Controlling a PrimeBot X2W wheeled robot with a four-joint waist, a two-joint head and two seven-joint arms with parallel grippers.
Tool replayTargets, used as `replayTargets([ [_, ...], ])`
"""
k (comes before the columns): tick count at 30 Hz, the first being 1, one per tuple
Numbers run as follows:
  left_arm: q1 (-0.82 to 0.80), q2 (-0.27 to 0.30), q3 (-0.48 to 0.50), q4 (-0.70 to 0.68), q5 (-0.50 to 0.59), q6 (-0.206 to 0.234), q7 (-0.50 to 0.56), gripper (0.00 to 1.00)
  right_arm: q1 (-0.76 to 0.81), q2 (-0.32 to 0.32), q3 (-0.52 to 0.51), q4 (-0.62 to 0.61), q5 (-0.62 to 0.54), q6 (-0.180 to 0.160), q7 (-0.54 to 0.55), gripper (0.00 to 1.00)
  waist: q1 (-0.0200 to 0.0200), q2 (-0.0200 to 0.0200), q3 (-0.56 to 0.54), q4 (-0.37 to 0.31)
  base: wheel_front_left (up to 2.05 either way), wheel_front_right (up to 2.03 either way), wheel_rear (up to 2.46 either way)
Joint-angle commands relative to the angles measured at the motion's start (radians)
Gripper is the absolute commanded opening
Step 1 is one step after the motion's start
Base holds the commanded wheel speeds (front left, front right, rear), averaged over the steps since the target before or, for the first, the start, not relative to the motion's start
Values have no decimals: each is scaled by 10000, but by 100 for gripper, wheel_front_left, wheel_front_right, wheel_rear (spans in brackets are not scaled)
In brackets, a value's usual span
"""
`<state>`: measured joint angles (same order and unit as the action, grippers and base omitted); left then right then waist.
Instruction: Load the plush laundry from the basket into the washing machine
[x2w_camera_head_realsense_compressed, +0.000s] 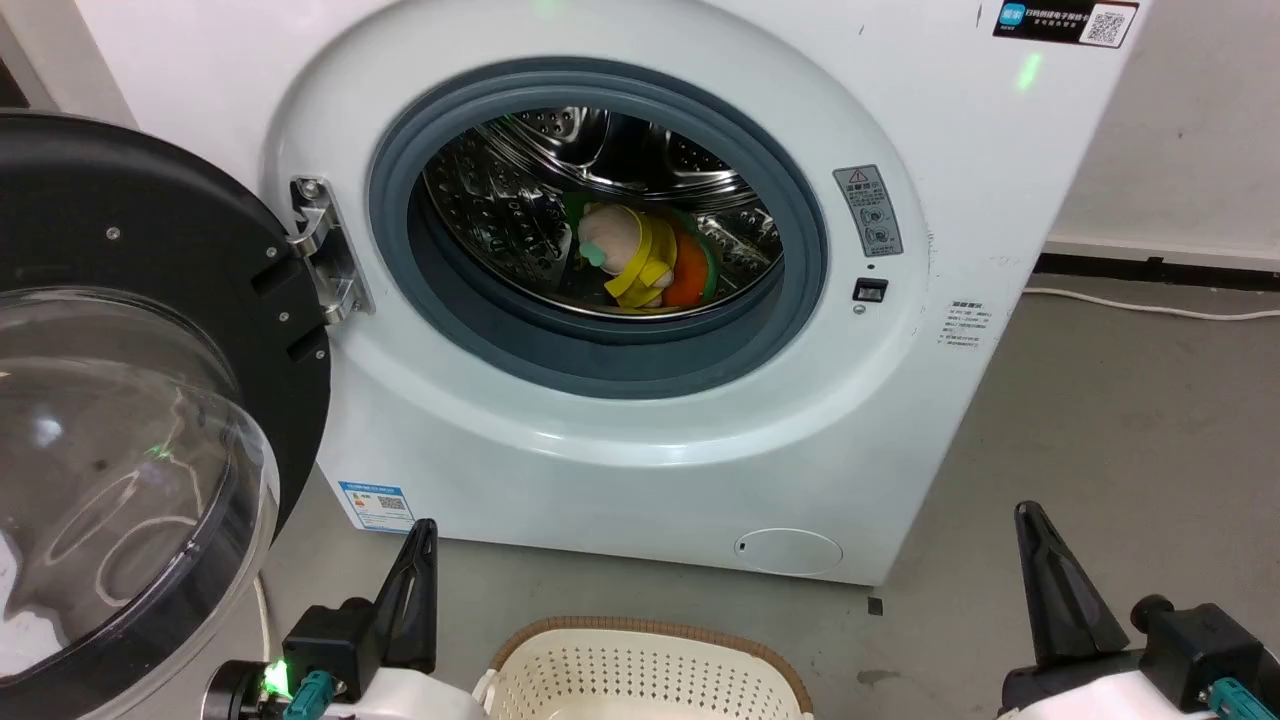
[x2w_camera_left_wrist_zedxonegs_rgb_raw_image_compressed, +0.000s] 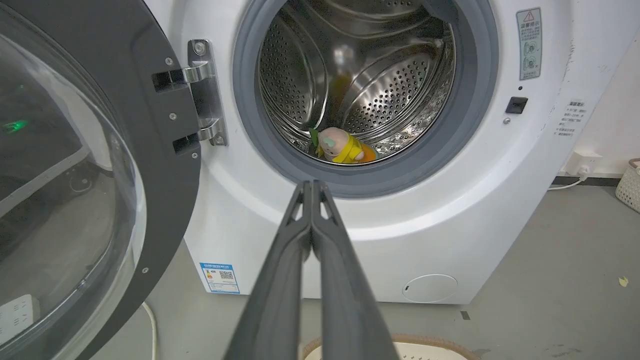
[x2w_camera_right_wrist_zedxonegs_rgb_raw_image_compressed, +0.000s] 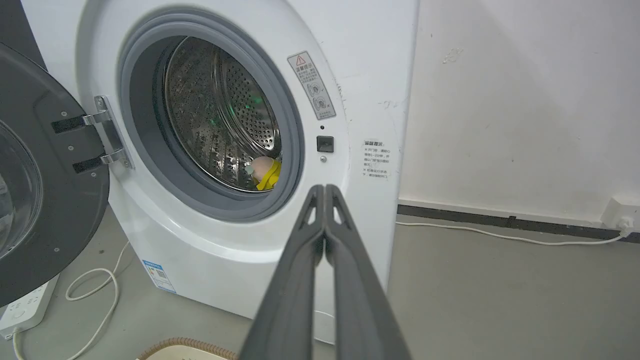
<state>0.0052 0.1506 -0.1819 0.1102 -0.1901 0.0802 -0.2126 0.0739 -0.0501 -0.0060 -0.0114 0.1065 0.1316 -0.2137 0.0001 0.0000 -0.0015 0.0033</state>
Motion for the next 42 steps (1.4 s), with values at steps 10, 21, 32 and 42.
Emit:
replayTargets([
  [10,-12,-117,220,-149,251,-110,231,0,-169,0,9,28,-155,-2,236,0,-1,0,2,-3,0,0,0],
  [21,-17,-222,410,-262,447,-192,456,0,-236,0,15,38,-263,-3,462,0,-1,0,3,-7,0,0,0],
  [32,-22,-327,600,-376,643,-275,681,0,-304,0,21,49,-372,-4,688,0,-1,0,5,-10,0,0,0],
  [42,-26,-423,772,-478,821,-349,885,0,-366,0,26,58,-470,-5,892,0,-1,0,6,-14,0,0,0],
])
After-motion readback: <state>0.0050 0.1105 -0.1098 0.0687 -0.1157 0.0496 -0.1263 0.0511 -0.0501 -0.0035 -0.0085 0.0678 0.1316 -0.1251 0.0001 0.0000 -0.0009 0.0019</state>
